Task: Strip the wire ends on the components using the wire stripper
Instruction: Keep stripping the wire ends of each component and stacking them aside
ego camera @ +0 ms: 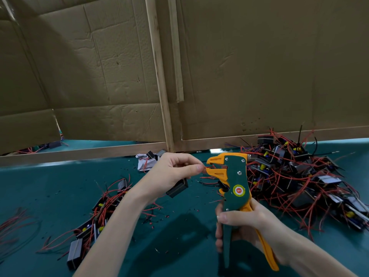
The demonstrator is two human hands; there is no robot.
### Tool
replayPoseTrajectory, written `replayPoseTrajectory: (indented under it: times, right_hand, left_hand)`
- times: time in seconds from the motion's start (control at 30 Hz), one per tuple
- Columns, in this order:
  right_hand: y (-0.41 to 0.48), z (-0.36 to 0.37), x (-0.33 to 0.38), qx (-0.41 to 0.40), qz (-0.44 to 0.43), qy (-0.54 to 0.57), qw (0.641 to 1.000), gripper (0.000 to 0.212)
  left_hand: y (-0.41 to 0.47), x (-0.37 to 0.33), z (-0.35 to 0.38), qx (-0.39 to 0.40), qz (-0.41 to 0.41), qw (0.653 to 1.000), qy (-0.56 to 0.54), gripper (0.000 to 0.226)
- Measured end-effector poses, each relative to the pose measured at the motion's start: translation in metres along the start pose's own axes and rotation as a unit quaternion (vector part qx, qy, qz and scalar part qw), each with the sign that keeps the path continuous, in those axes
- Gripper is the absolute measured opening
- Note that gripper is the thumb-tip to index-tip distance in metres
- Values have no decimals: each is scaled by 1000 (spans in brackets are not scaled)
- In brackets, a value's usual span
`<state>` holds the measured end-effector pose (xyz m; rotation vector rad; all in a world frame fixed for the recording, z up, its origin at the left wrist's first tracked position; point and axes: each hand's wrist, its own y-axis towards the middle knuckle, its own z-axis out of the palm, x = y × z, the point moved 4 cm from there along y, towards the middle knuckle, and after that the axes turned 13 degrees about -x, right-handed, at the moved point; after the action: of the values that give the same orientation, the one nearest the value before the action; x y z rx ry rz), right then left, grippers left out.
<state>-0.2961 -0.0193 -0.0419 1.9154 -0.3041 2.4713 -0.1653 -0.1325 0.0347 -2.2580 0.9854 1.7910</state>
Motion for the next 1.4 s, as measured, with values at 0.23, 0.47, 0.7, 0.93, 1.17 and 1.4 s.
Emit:
replayPoseTrajectory:
  times: [0.23, 0.47, 0.7, 0.93, 1.17, 1.4]
  right_hand:
    - [-5, 6, -13, -113, 49, -15, 992, 49]
    - [0, 9, -11, -97, 40, 22, 994, 19]
    - [14, -1, -20, -63, 121, 82, 987, 50]
    - [16, -6, -25, -57, 182, 154, 969, 55]
    - [15, -12, -16, -34, 204, 242, 948, 50]
    - [18, -16, -11, -90, 143, 210, 963, 47]
  left_hand:
    - [2, 6, -4, 33, 0, 999, 14, 13]
    - [10, 30, 4, 6, -6, 997, 76, 20]
    - [21, 13, -15, -185, 78, 960, 196, 15]
    - [63, -47, 50, -214, 164, 963, 26, 16]
    - [58, -42, 113, 71, 111, 984, 117, 57]
    - [31, 8, 3, -72, 37, 951, 299, 32]
